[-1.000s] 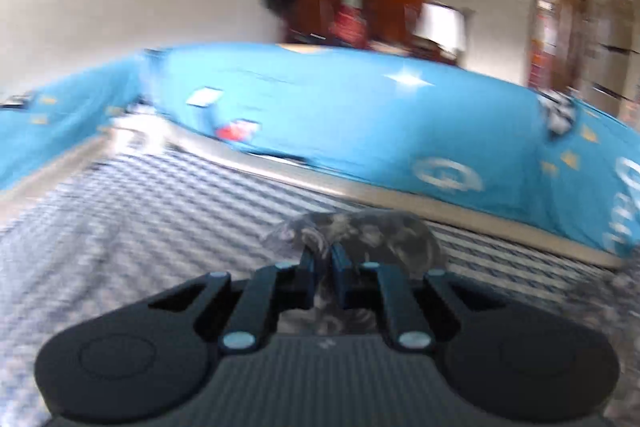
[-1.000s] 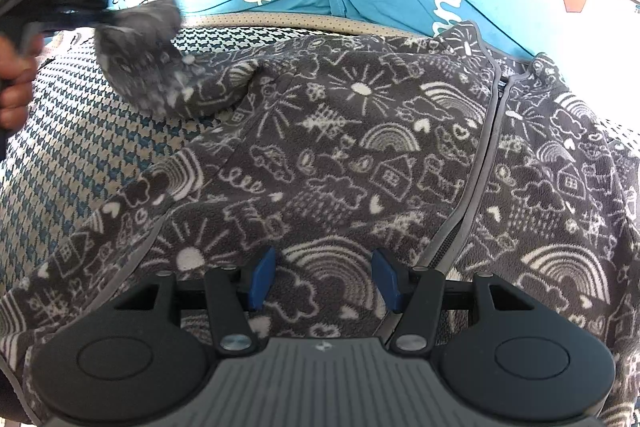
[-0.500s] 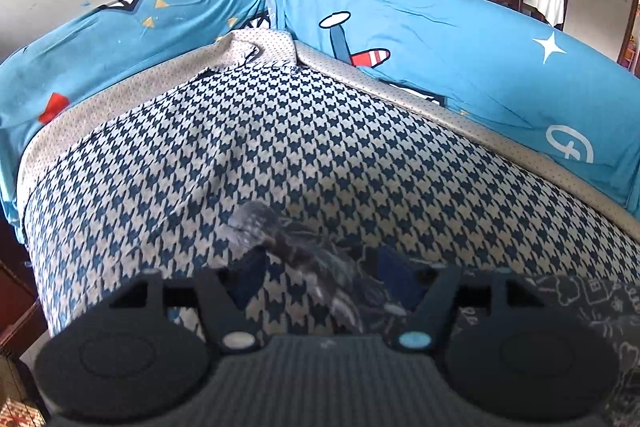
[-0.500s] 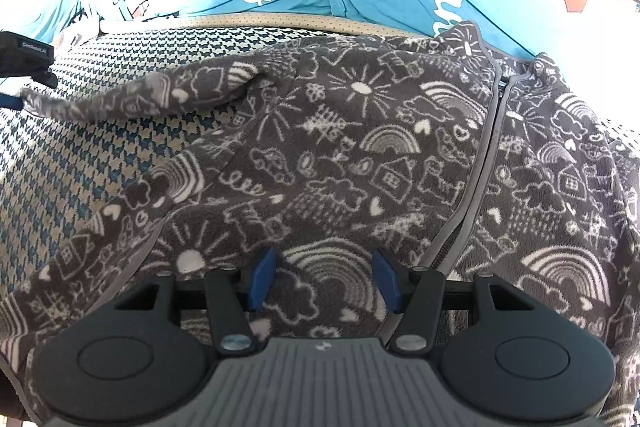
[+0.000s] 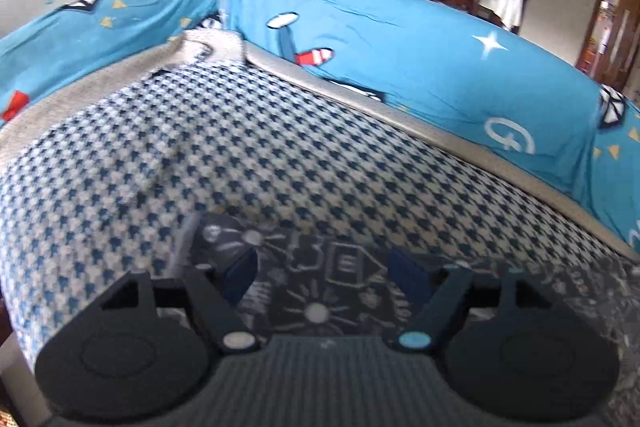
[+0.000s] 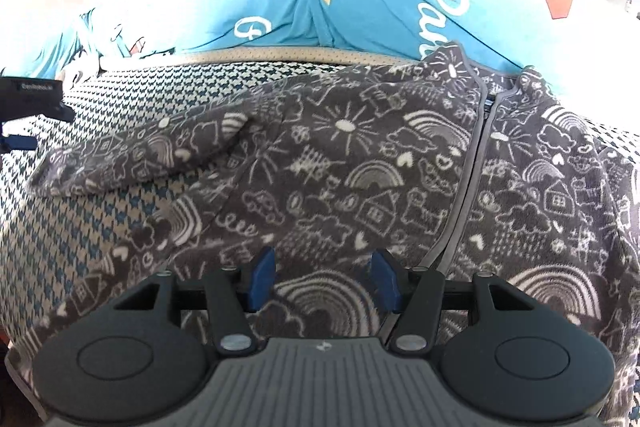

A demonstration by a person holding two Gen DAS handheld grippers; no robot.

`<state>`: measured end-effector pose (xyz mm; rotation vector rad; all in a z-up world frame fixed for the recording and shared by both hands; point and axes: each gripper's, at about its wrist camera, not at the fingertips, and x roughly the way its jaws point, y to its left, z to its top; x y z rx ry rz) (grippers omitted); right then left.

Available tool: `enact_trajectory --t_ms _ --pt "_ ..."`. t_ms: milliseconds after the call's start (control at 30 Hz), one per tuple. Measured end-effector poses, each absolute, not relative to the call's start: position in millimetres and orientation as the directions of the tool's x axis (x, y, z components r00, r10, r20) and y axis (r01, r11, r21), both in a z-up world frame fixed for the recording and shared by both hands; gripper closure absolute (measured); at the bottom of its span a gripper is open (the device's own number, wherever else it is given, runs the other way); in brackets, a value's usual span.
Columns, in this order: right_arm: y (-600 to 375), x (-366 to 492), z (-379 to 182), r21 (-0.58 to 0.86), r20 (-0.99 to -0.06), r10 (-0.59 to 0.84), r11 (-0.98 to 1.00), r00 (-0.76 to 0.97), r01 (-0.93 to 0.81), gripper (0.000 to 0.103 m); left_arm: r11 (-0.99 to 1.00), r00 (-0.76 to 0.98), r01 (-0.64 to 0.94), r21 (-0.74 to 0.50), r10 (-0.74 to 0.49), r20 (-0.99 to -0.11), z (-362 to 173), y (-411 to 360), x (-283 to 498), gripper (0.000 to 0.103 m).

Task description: Fold clothes

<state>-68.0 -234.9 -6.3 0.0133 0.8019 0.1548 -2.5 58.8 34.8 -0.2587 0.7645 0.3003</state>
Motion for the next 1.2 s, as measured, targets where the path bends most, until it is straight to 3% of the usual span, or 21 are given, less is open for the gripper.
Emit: enact_trajectory --t_ms 133,200,500,833,1200 --pt "-239 -62 -5 0.106 -0.712 0.166 0.986 0.683 -0.129 0.056 0.949 0.675 -0.284 -0.138 0.095 -0.732 27 39 5 0.025" --pt "-242 -60 -4 0.126 -0.709 0.177 0.984 0.683 -0.125 0.059 0.957 0.671 -0.261 -0.126 0.086 -0.737 24 30 6 0.019" --pt "-251 -42 4 0.189 -0.673 0.206 0.976 0.710 -0.105 0.070 0.975 0.648 -0.187 -0.120 0.030 -0.761 19 -1 11 0.012" --pt "-254 3 28 0.178 -0.619 0.203 0.977 0.758 -0.115 0.071 0.972 0.625 -0.185 -0.146 0.002 -0.780 16 -8 14 0.006" --pt "-255 72 21 0.181 -0.624 0.164 0.981 0.764 -0.063 0.071 0.956 0.583 -0.228 -0.187 -0.020 -0.812 11 -1 18 0.005"
